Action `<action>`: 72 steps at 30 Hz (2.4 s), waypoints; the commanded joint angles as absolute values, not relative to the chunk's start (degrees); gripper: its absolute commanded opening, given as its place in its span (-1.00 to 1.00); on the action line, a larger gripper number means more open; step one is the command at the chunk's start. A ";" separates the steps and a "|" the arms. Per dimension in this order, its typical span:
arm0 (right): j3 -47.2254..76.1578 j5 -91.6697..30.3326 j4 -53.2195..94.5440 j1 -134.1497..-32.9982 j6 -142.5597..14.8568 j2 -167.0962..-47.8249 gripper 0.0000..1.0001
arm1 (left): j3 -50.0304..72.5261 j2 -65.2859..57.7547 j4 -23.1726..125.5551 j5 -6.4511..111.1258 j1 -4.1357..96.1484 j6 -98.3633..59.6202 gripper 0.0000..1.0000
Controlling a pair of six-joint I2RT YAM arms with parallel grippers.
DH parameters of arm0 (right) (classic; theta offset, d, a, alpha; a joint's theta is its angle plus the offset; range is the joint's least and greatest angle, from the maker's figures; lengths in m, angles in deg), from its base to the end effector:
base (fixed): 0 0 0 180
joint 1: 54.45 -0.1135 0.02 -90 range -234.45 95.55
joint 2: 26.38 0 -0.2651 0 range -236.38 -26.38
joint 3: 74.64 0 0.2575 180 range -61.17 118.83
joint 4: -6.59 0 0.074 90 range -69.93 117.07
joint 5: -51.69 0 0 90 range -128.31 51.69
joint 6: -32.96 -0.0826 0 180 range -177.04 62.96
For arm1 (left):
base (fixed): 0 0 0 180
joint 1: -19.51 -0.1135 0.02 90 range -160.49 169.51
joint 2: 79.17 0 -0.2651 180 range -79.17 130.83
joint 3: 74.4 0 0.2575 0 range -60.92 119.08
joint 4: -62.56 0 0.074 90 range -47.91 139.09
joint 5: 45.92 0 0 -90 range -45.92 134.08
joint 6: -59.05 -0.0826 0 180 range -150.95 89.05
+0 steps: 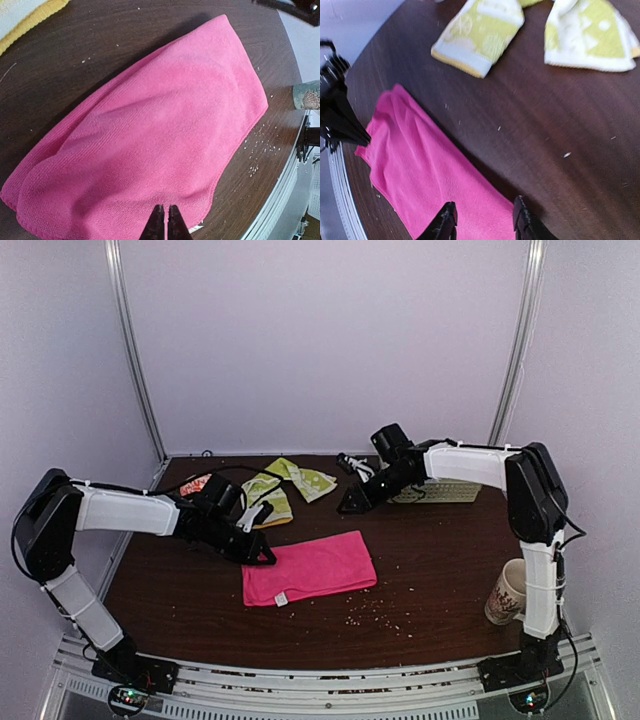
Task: Roll the towels
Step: Rotate the towel at the center of the board, then adjust the towel at the center of the board.
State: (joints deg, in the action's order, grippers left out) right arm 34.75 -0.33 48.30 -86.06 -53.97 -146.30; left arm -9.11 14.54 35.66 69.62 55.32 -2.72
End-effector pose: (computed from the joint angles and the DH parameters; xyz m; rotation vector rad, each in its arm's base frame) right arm 0.3911 0.3004 0.1862 -1.0151 2.2745 1.0335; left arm 0.2615 -0.2326 0.1334 0.3688 2.6793 -0.9651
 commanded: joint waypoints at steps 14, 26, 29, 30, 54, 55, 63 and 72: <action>28.84 -13.60 53.37 -88.99 -47.41 -151.77 -0.29 | -11.73 17.70 20.11 58.40 54.25 -2.63 -1.00; 7.49 -6.97 59.61 -89.85 -42.18 -137.73 -0.32 | 8.14 26.79 14.90 51.13 52.91 -13.43 -1.00; 7.24 -7.94 61.53 -89.33 -41.41 -133.78 -0.22 | 10.65 23.13 15.38 49.46 52.92 -11.93 -0.98; 7.70 -8.53 61.10 -88.81 -41.39 -132.11 -0.17 | 10.41 21.65 15.87 49.31 52.93 -11.08 -0.92; 5.10 2.41 51.32 -87.76 -35.03 -134.15 -0.07 | -10.07 21.11 38.14 67.20 48.69 5.15 -1.00; 4.94 1.78 51.24 -87.76 -35.10 -134.38 -0.07 | -10.33 21.45 38.15 66.75 48.26 5.20 -1.00; 5.79 0.49 51.77 -87.71 -35.74 -137.17 -0.10 | -11.40 20.23 38.15 66.15 48.05 5.17 -1.00; 6.01 0.53 51.97 -87.77 -35.61 -137.72 -0.10 | -13.62 15.03 42.65 70.89 48.08 7.16 -0.74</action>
